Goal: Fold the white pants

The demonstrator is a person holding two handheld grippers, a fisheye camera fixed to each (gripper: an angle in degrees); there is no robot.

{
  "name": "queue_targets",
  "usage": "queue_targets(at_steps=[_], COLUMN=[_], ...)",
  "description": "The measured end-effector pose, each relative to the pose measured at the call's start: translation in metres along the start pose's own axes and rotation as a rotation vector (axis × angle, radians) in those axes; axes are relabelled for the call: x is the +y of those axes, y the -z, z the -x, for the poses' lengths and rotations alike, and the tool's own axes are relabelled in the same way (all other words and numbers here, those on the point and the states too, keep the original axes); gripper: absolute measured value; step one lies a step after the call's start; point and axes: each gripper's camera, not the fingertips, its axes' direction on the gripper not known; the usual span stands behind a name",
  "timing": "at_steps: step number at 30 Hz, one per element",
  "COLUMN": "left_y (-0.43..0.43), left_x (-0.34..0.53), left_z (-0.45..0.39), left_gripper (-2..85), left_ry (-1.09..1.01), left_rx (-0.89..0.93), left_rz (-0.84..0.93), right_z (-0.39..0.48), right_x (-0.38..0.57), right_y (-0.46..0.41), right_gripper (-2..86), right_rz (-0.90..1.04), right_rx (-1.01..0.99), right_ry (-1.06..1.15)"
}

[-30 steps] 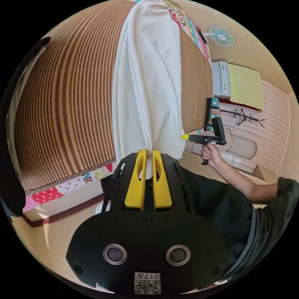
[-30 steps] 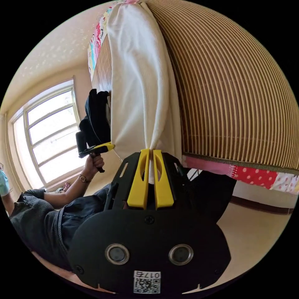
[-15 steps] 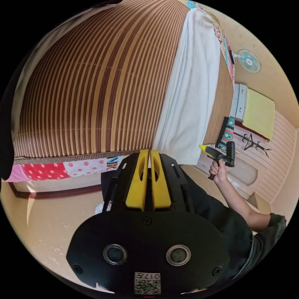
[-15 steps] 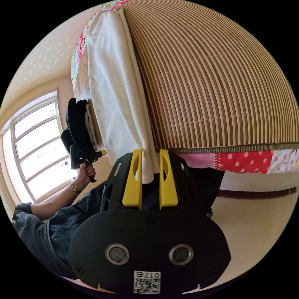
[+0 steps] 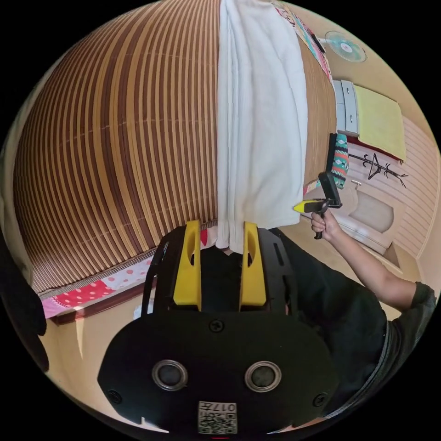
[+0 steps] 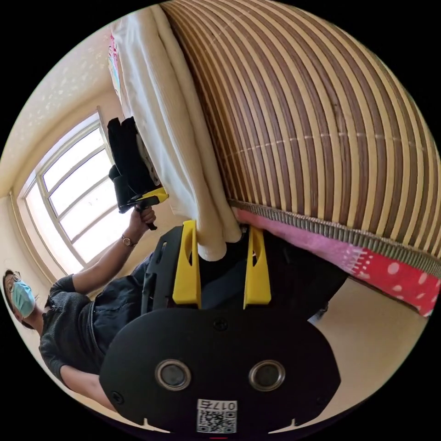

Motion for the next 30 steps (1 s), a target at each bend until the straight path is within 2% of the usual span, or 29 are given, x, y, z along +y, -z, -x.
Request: queue_targets(at_steps=[5, 9, 12, 17, 20, 23, 25, 30], left_y=[0.018, 0.032, 0.022, 0.027, 0.030, 0.038, 0.050, 0.108], left_x=[-0.002, 0.001, 0.006, 0.015, 0.016, 0.022, 0.029, 0.064], left_z=[-0.008, -0.010, -0.012, 0.000, 0.006, 0.008, 0.000, -0.034], left_gripper=[13.5, 13.5, 14.1, 15.2, 12.5, 6.7, 5.5, 4.5], left_ry=[0.027, 0.073, 0.042, 0.082, 0.083, 0.086, 0.017, -0.136], left_rx=[-0.013, 0.032, 0.063, 0.103, 0.117, 0.215, 0.271, 0.593], left_rz=[0.103, 0.129, 0.242, 0.181, 0.208, 0.216, 0.221, 0.161], right_z=[-0.007, -0.019, -0.033, -0.043, -0.045, -0.039, -0.031, -0.014], right_x=[0.001, 0.014, 0.020, 0.021, 0.024, 0.043, 0.069, 0.140], right_y=[0.018, 0.042, 0.052, 0.047, 0.039, 0.051, 0.067, 0.103], right_gripper=[12.2, 13.1, 14.1, 14.2, 11.8, 9.0, 7.6, 6.2], right_rz=[0.048, -0.002, -0.032, -0.009, 0.032, -0.003, -0.057, -0.206], right_rx=[-0.028, 0.006, -0.049, -0.060, -0.106, -0.146, -0.245, -0.491], right_ry=[0.027, -0.023, -0.049, -0.053, -0.008, 0.071, 0.164, 0.299])
